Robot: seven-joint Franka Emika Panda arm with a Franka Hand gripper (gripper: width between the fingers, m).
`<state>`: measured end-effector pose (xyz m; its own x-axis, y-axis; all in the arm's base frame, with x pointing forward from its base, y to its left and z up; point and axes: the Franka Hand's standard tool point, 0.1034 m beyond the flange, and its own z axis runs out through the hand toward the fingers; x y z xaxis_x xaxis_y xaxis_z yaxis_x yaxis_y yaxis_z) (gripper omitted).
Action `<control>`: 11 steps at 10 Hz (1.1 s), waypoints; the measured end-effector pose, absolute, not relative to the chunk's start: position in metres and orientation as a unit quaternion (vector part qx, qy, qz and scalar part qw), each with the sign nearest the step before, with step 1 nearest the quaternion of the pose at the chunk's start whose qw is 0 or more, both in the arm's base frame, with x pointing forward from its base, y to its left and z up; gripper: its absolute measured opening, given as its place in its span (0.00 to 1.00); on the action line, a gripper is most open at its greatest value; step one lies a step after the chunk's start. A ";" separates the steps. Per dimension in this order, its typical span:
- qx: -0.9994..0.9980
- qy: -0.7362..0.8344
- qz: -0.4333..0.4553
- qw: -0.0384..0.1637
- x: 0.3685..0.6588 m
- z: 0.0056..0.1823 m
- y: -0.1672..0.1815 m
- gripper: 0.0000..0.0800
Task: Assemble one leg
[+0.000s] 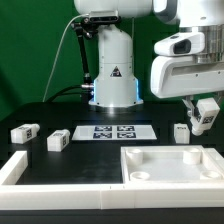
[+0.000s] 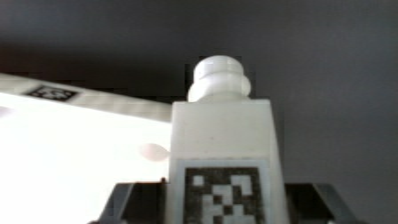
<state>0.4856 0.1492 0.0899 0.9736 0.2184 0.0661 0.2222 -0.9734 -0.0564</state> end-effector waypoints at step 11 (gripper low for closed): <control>-0.972 -0.144 -0.181 0.035 0.516 0.108 0.129 0.36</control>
Offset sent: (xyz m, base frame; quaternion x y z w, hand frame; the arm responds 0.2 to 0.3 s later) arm 0.0139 -0.0265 0.0184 -0.0057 0.0034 -0.0393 0.9992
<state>0.5162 0.1289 0.1077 0.8926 0.2676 0.3628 0.2930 -0.9560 -0.0157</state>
